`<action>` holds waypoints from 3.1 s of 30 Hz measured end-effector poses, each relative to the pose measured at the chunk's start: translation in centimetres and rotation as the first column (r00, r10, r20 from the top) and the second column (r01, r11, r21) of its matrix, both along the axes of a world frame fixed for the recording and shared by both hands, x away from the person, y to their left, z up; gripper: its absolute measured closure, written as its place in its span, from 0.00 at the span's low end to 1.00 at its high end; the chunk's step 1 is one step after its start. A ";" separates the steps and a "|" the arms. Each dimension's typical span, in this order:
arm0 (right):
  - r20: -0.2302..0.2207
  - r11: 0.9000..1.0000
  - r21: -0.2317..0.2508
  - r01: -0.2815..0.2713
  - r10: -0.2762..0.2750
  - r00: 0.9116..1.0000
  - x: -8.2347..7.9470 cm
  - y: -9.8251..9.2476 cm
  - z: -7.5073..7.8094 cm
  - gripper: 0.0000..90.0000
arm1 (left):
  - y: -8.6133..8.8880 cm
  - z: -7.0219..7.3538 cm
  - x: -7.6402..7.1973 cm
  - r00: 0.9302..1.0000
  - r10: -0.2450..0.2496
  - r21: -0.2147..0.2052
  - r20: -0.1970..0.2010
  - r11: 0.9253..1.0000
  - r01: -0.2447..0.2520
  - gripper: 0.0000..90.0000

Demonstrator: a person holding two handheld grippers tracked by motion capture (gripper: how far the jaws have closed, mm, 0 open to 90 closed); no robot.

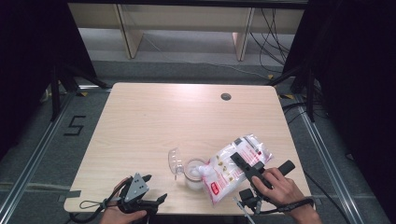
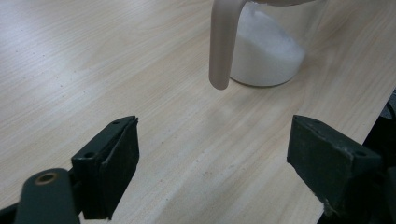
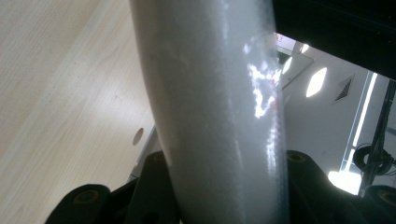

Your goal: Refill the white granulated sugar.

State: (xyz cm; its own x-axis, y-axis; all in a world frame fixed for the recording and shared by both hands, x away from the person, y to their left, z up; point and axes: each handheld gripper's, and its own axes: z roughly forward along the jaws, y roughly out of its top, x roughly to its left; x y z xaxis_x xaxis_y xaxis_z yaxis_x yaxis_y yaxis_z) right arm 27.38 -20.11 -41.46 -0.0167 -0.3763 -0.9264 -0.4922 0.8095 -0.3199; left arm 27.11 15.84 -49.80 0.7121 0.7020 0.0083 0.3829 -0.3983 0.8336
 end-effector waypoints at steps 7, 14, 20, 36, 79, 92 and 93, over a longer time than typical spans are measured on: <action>-0.008 1.000 -0.008 0.002 -0.002 1.000 0.0 0.1 0.1 0.78 | 0.1 0.1 0.1 1.000 -0.019 0.013 0.016 1.000 0.018 0.18; -0.007 1.000 0.007 0.000 0.000 1.000 0.0 0.0 0.0 0.78 | 0.1 0.1 0.1 1.000 -0.017 0.014 0.016 1.000 0.017 0.18; -0.014 1.000 -0.009 0.009 -0.009 1.000 0.1 -0.1 0.0 0.79 | 0.1 0.1 0.1 1.000 -0.018 0.008 0.015 1.000 0.017 0.18; -0.009 1.000 -0.014 0.014 -0.014 1.000 0.1 -0.1 0.2 0.79 | 0.0 0.0 0.0 1.000 -0.005 -0.011 0.002 1.000 0.005 0.18; -0.163 0.991 0.130 0.021 0.001 0.987 1.5 -1.2 -0.5 0.83 | 0.2 0.1 0.1 1.000 -0.019 0.013 0.018 1.000 0.019 0.19; -0.317 0.949 0.310 0.061 0.042 0.948 2.0 -2.3 -1.5 0.84 | 0.1 0.2 -0.1 1.000 -0.002 -0.007 0.002 1.000 0.002 0.19; -0.305 0.955 0.294 0.035 0.059 0.950 2.1 -2.2 -1.3 0.84 | 0.1 0.2 -0.1 1.000 -0.002 -0.007 0.002 1.000 0.002 0.19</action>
